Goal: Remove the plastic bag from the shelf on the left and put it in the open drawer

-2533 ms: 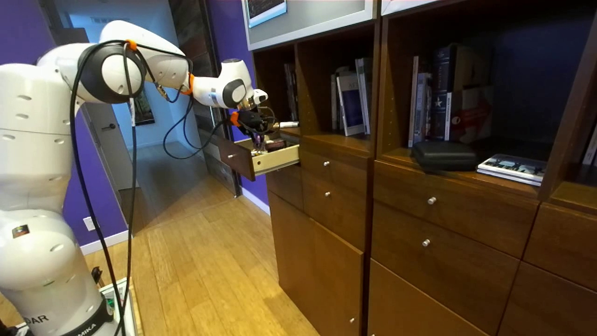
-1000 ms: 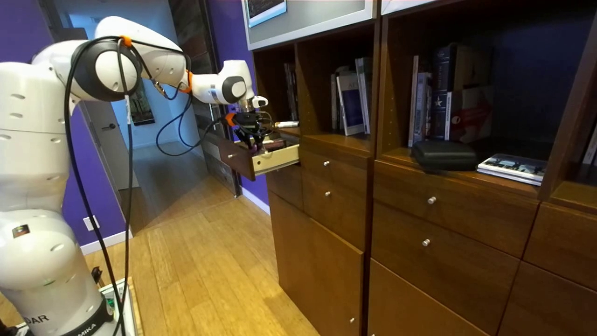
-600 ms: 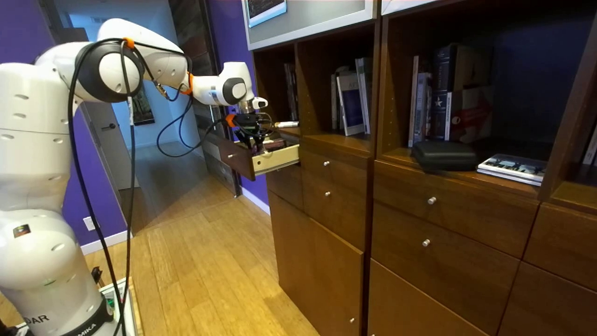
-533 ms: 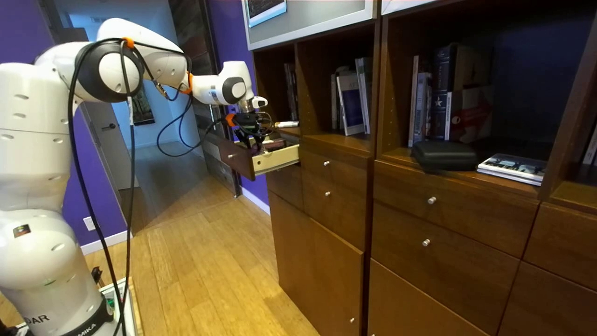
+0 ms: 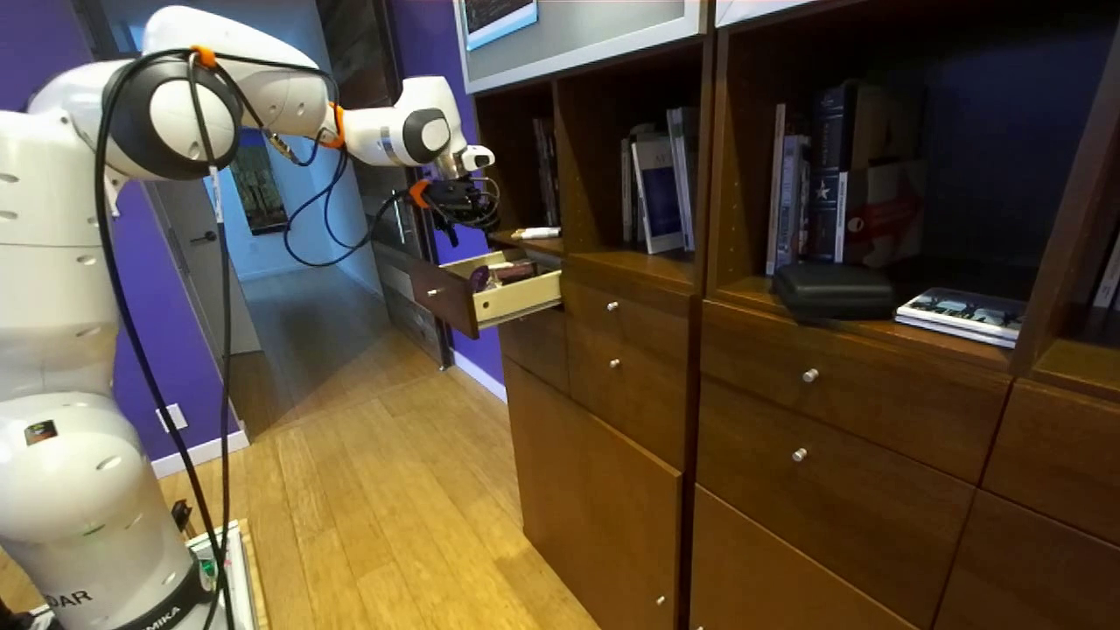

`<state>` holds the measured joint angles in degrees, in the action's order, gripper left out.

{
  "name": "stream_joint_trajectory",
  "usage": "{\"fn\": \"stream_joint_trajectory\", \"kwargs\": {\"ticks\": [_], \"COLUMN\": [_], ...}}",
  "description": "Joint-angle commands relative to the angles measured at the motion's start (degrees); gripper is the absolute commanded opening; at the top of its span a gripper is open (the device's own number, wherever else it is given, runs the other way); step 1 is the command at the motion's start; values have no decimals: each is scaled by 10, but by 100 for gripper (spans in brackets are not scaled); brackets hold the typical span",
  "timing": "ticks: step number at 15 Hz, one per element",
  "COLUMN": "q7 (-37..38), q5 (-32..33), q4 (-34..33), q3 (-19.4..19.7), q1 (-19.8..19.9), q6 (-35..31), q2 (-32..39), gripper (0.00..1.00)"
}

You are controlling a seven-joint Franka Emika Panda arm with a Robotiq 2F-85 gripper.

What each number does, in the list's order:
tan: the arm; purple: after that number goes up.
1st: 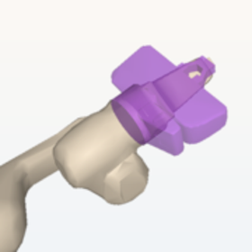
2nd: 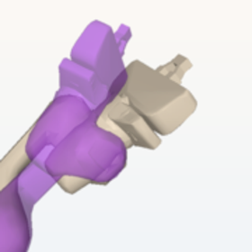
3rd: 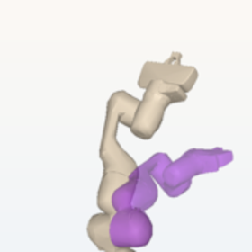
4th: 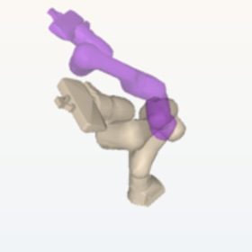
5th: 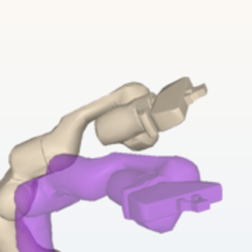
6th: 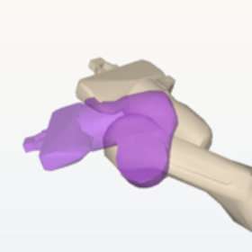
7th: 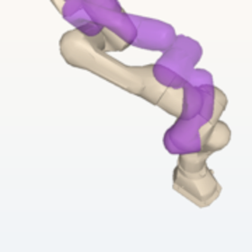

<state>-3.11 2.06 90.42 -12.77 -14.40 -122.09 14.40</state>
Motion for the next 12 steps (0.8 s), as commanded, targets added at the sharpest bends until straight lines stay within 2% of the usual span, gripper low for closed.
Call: {"fn": "stream_joint_trajectory", "kwargs": {"ticks": [1, 8, 12], "q7": [105, 331, 408], "q5": [-19, -12, -4], "q4": [8, 33, 46], "q3": [6, 4, -4], "q1": [-6, -6, 0], "q6": [58, 140, 146], "q2": [-46, -141, -187], "gripper": [100, 100, 100]}}
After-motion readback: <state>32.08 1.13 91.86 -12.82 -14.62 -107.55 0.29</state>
